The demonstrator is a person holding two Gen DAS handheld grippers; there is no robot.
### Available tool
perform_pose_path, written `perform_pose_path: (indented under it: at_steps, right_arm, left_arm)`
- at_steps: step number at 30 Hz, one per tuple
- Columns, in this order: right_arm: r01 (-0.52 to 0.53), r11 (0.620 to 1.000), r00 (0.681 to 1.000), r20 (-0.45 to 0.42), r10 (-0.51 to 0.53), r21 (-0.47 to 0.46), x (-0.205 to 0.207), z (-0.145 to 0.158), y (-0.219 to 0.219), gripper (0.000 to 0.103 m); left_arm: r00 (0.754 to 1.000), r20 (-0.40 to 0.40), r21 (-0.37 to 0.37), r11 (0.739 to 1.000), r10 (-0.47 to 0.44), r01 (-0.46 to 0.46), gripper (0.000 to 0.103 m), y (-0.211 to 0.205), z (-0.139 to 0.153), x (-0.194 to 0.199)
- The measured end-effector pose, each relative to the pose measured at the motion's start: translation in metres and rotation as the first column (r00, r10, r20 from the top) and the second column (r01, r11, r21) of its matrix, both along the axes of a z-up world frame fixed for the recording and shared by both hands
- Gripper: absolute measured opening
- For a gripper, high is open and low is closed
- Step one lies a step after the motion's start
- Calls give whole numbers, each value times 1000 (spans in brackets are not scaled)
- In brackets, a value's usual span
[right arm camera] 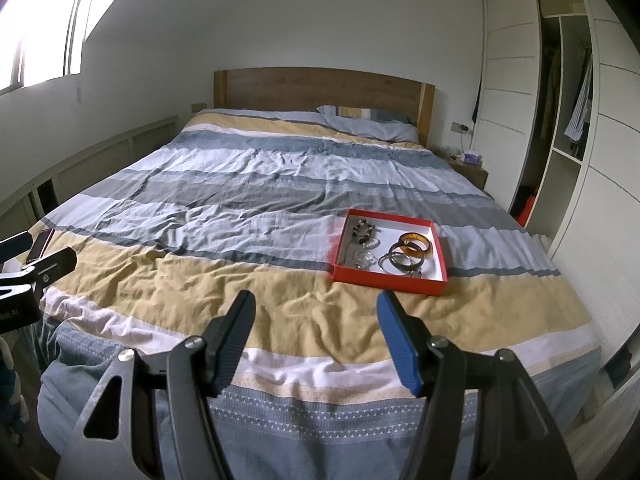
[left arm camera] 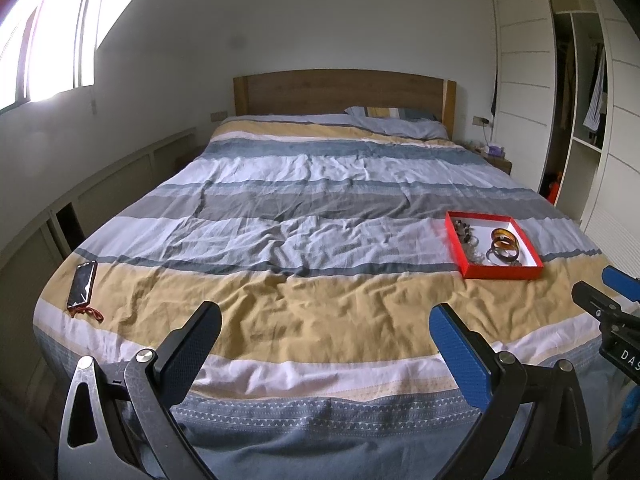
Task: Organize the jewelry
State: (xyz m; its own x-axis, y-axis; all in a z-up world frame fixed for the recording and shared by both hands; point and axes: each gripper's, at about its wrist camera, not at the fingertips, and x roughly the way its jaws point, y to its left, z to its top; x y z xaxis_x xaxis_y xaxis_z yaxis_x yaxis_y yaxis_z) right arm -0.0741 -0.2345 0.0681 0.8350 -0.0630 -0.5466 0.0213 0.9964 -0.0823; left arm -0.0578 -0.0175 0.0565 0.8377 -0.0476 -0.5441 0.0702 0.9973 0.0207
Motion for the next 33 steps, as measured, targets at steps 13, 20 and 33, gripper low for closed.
perform_pose_path:
  at_steps: [13,20,33]
  right_arm:
    - [10,1000,999,-36,-9,6,14,-14,-3,61]
    - [16,1000,999,-49,-16,8,18,-20,-4,61]
    - [20,1000,999,-50,-20,10,19,-22,-6,61]
  left_arm:
    - [1000,-26,3,1000,3,-3,102,-3,-9,8]
    - [999,-38,0,1000,-3,3,102,-5,-12,11]
    - [998,-51,1,1000,-26,26,102,-11,-16,14]
